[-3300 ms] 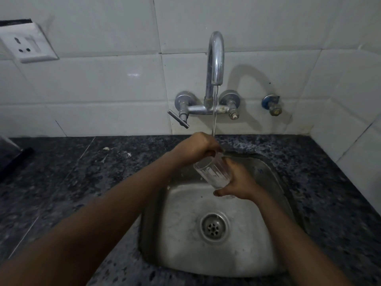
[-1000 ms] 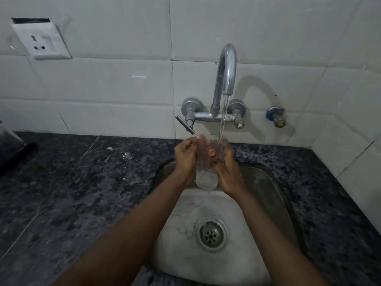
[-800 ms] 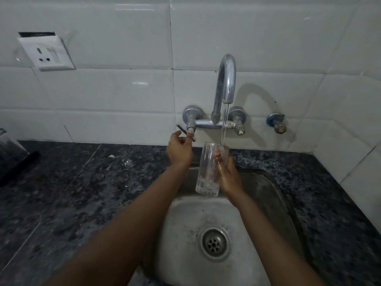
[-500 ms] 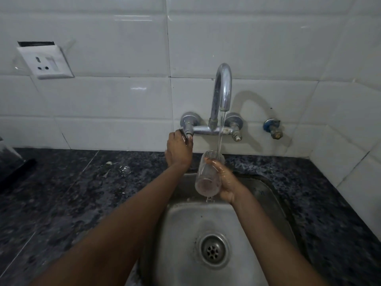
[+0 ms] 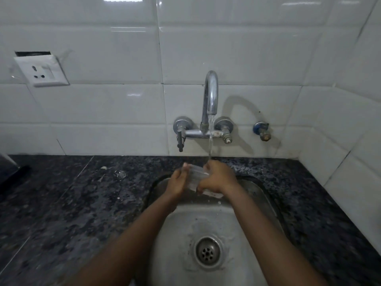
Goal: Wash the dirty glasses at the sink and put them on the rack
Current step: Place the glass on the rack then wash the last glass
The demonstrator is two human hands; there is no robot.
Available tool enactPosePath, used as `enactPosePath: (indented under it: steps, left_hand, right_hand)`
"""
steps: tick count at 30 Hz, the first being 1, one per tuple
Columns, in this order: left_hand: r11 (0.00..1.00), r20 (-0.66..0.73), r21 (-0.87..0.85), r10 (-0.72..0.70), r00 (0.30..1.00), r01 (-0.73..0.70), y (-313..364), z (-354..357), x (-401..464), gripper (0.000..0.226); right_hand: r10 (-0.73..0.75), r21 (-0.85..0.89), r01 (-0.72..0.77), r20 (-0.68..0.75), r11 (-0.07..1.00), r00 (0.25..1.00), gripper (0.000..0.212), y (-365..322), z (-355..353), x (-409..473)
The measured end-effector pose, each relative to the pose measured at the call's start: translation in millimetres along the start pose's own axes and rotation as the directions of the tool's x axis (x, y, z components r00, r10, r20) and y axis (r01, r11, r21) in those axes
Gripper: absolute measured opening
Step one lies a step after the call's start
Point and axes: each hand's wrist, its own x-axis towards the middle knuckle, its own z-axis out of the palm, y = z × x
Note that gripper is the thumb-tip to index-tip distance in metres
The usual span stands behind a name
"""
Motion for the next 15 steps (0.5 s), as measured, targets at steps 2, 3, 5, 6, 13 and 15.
enactPosePath:
  steps: [2, 3, 5, 6, 13, 15]
  left_hand:
    - [0.963, 0.057, -0.238, -0.118, 0.991, 0.128, -7.2, 1.9, -14.2, 0.046]
    - [0.946, 0.076, -0.288, -0.132, 0.988, 0.149, -10.4, 2.1, -17.1, 0.045]
    - [0.935, 0.097, -0.310, -0.147, 0.984, 0.170, -13.2, 2.4, -21.4, 0.042]
    - [0.929, 0.101, -0.318, -0.166, 0.981, 0.190, -14.0, 1.5, -23.3, 0.039]
    - [0.794, 0.225, -0.456, -0.335, 0.915, 0.403, -28.7, 5.3, -45.4, 0.051]
    - [0.771, 0.276, -0.451, -0.359, 0.892, 0.450, -30.9, 8.1, -49.0, 0.051]
  right_hand:
    - [-0.026, -0.089, 0.025, -0.009, 0.996, 1.000, 0.050, -6.2, -2.7, -12.4]
    - [-0.031, -0.104, 0.030, -0.009, 0.994, 0.999, 0.049, -8.0, -2.3, -19.4]
    - [-0.039, -0.108, 0.036, -0.027, 0.993, 0.999, 0.048, -9.4, 1.7, -31.1]
    - [-0.056, -0.103, 0.050, -0.052, 0.993, 0.997, 0.048, -9.5, 3.5, -35.9]
    - [-0.134, 0.042, 0.145, -0.206, 0.988, 0.969, 0.063, -12.6, 3.9, -50.5]
    - [-0.134, 0.057, 0.151, -0.232, 0.987, 0.963, 0.065, -13.1, 2.2, -53.1]
